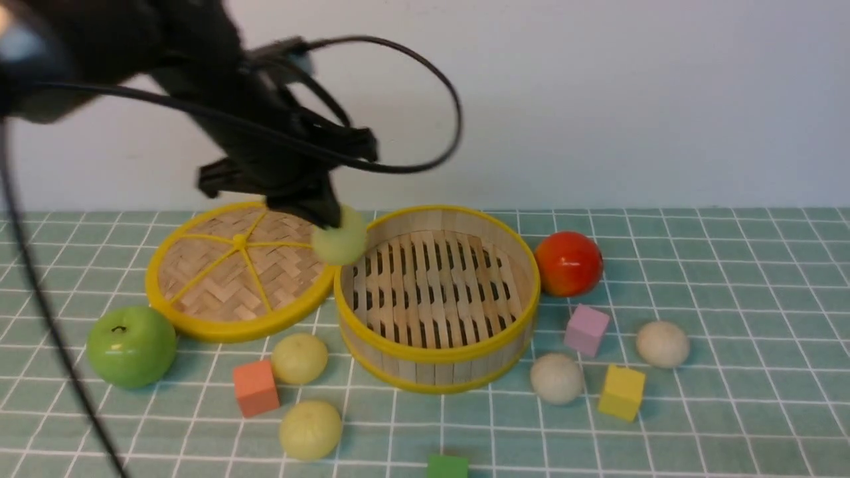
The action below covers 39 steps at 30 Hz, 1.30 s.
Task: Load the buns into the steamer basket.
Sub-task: Use the left arm to put the steamed stuffed bun into the steamer, then use the left arm to grab a steamed stuffed bun
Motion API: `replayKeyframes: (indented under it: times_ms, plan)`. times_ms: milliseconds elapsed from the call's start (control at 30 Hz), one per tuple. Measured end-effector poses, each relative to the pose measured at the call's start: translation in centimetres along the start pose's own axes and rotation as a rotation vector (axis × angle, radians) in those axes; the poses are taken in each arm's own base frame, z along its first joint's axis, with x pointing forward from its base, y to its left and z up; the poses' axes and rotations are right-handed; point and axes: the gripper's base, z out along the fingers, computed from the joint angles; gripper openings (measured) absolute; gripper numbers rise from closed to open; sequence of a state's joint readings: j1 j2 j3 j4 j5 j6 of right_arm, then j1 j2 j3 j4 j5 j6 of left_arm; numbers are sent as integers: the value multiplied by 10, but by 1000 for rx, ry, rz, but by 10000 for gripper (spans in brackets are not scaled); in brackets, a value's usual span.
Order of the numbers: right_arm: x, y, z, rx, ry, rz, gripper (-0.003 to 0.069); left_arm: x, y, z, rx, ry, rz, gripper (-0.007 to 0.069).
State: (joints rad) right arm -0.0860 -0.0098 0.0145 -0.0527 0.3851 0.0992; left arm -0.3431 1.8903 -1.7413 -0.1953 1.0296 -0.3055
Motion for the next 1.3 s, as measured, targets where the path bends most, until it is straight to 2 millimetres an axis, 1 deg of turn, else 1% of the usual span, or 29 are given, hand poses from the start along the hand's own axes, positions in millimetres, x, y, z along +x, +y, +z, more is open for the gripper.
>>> replayKeyframes:
  times_ms: [67, 100, 133, 167, 200, 233, 300, 333, 367, 433, 567, 600, 633, 700, 767, 800, 833, 867, 900, 933, 967, 1000, 1067, 1133, 1167, 1200, 1233, 1267, 1300]
  plan:
    - [0, 0, 0, 0, 0, 0, 238, -4, -15, 25, -12, 26, 44, -13]
    - [0, 0, 0, 0, 0, 0, 238, -5, -19, 38, -23, 39, 61, -12]
    - [0, 0, 0, 0, 0, 0, 238, -4, -20, 42, -26, 48, 62, -12]
    - [0, 0, 0, 0, 0, 0, 238, -5, -24, 58, -46, 61, 75, -11]
    - [0, 0, 0, 0, 0, 0, 238, -5, -25, 63, -54, 68, 71, -11]
    - [0, 0, 0, 0, 0, 0, 238, -3, -25, 82, -84, 93, 59, -8]
    - [0, 0, 0, 0, 0, 0, 238, -2, -20, 103, -127, 114, 31, -4]
    - [0, 0, 0, 0, 0, 0, 238, -2, -20, 104, -129, 117, 28, -3]
    - [0, 0, 0, 0, 0, 0, 238, 0, -16, 117, -157, 133, 13, 3]
    - [0, 0, 0, 0, 0, 0, 238, 0, -13, 122, -170, 139, 8, 21]
    - [0, 0, 0, 0, 0, 0, 238, -1, -14, 118, -165, 141, 30, 99]
    - [0, 0, 0, 0, 0, 0, 238, -1, -14, 118, -165, 141, 32, 106]
    - [0, 0, 0, 0, 0, 0, 238, -1, -16, 112, -148, 147, 57, 172]
    - [0, 0, 0, 0, 0, 0, 238, -1, -21, 100, -124, 146, 85, 251]
    - [0, 0, 0, 0, 0, 0, 238, -2, -26, 76, -103, 136, 122, 334]
    - [0, 0, 0, 0, 0, 0, 238, -3, -25, 76, -103, 136, 121, 334]
    - [0, 0, 0, 0, 0, 0, 238, -3, -28, 50, -96, 130, 145, 386]
    - [0, 0, 0, 0, 0, 0, 238, -2, -29, 43, -93, 126, 151, 395]
    - [0, 0, 0, 0, 0, 0, 238, -2, -30, 10, -84, 89, 160, 426]
    - [0, 0, 0, 0, 0, 0, 238, -2, -30, 7, -84, 83, 160, 428]
    - [0, 0, 0, 0, 0, 0, 238, 2, -29, -16, -78, 56, 158, 437]
    - [0, 0, 0, 0, 0, 0, 238, 7, -26, -29, -78, 47, 154, 438]
    - [0, 0, 0, 0, 0, 0, 238, 22, -21, -42, -84, 64, 150, 439]
    - [0, 0, 0, 0, 0, 0, 238, 46, -14, -40, -108, 131, 148, 436]
    - [0, 0, 0, 0, 0, 0, 238, 62, -10, -37, -127, 170, 152, 430]
    - [0, 0, 0, 0, 0, 0, 238, 74, -7, -30, -141, 197, 163, 425]
    - [0, 0, 0, 0, 0, 0, 238, 76, -6, -27, -145, 203, 164, 424]
    - [0, 0, 0, 0, 0, 0, 238, 89, -3, -14, -157, 217, 177, 412]
    - [0, 0, 0, 0, 0, 0, 238, 97, 0, -2, -165, 216, 179, 401]
